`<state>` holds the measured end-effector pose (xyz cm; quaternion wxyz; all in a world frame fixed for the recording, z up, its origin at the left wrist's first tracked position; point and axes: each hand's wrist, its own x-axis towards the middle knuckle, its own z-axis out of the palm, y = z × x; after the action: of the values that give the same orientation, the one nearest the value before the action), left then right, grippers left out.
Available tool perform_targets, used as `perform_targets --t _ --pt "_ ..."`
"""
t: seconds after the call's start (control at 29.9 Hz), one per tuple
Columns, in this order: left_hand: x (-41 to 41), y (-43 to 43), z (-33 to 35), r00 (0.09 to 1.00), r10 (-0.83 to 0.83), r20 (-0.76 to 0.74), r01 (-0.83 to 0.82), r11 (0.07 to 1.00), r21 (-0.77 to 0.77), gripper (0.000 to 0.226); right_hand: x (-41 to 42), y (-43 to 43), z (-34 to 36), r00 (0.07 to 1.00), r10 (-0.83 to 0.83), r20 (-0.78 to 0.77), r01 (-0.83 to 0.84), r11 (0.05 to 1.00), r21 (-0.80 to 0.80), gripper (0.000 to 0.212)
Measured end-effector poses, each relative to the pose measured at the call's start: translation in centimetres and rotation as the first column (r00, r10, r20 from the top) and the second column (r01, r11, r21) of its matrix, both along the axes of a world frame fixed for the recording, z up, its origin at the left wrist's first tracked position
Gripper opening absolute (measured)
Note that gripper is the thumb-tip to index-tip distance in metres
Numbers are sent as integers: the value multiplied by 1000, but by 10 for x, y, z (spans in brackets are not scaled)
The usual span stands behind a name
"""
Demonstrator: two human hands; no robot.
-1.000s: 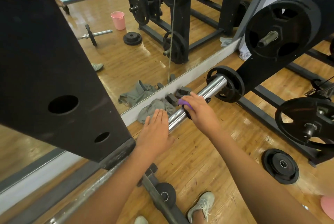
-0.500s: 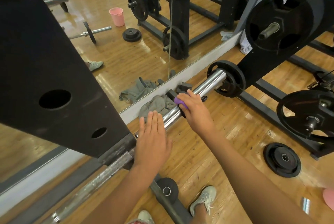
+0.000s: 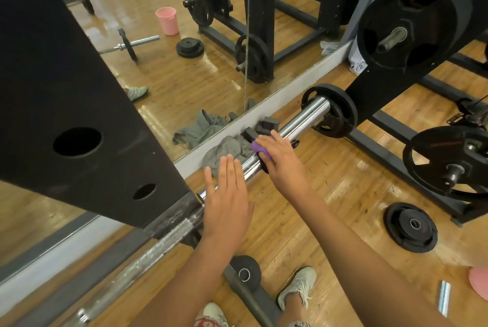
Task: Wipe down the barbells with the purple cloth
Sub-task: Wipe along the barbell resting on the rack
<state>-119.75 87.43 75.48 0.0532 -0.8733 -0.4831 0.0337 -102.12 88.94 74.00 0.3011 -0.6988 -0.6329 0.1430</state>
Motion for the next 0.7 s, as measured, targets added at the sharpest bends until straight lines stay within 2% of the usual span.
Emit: perform_targets --t 0.1,0.2,0.37,0.43,0.54,0.6,0.7 --pt "3 7 2 999 6 -47 -7 1000 -12 103 11 3 5 997 54 60 -52 998 -35 42" --pt "0 15 3 997 8 -77 -12 999 -43 102 10 7 9 995 90 52 -87 995 -53 42" --pt "-1 39 15 997 64 42 -50 957 -287 116 19 10 14 999 36 8 -36 999 -26 38" --pt "-2 44 16 997 72 39 -55 943 -329 120 18 8 13 999 35 8 -35 999 -21 38" --pt "-5 36 13 998 -1 61 14 977 -213 111 15 0 4 990 131 49 -130 991 -27 41" --pt "-12 20 9 984 -56 169 73 993 -98 96 19 -1 3 981 178 72 -175 984 -42 43" --pt "-25 -9 -2 972 -92 216 88 996 28 88 27 5 7 989 129 69 -128 992 -23 42"
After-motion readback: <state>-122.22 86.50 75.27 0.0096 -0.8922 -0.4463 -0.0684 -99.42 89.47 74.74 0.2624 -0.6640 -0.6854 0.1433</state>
